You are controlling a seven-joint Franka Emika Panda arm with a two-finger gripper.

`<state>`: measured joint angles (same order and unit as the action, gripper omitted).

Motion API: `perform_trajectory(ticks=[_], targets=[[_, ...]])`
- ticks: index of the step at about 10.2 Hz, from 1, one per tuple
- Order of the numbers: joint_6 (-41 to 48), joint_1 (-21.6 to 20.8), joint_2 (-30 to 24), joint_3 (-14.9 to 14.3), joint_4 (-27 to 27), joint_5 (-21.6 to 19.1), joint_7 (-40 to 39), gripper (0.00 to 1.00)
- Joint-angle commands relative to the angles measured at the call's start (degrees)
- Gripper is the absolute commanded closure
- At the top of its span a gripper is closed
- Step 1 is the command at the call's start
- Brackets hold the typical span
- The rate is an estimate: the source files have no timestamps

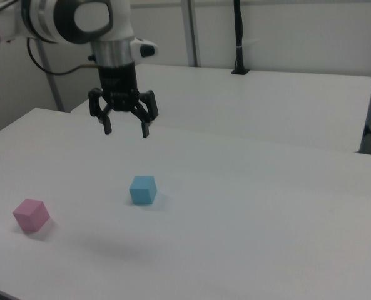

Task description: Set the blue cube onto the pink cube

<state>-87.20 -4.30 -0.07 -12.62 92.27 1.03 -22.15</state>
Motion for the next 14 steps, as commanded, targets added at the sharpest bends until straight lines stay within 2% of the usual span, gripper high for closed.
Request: perform_trajectory(ticks=[1,3,4,7,9,10,11,12,13,14], targets=[[-10.22,-0.36,5.58,0.23,5.7,-0.07,-3.17,0.0],[-19.97,-2.98,10.77,0.76,9.75,-0.07,0.59,0.03],[-24.03,-4.48,12.01,1.19,12.12,0.45,2.96,0.01],[-29.94,-5.11,16.93,3.82,12.14,0.55,8.68,0.0],[-33.9,-5.37,19.83,4.44,11.97,0.64,10.8,0.0],[-35.22,-4.94,20.8,6.28,11.97,0.9,11.59,0.0],[-35.85,-4.93,21.33,6.47,11.88,0.9,11.6,0.02],[-35.85,-4.85,21.16,6.47,11.88,0.64,11.69,0.32],[-35.42,-4.67,20.38,6.56,11.88,-0.06,12.64,0.42],[-34.37,-4.58,17.76,6.56,11.97,-0.07,13.79,0.43]])
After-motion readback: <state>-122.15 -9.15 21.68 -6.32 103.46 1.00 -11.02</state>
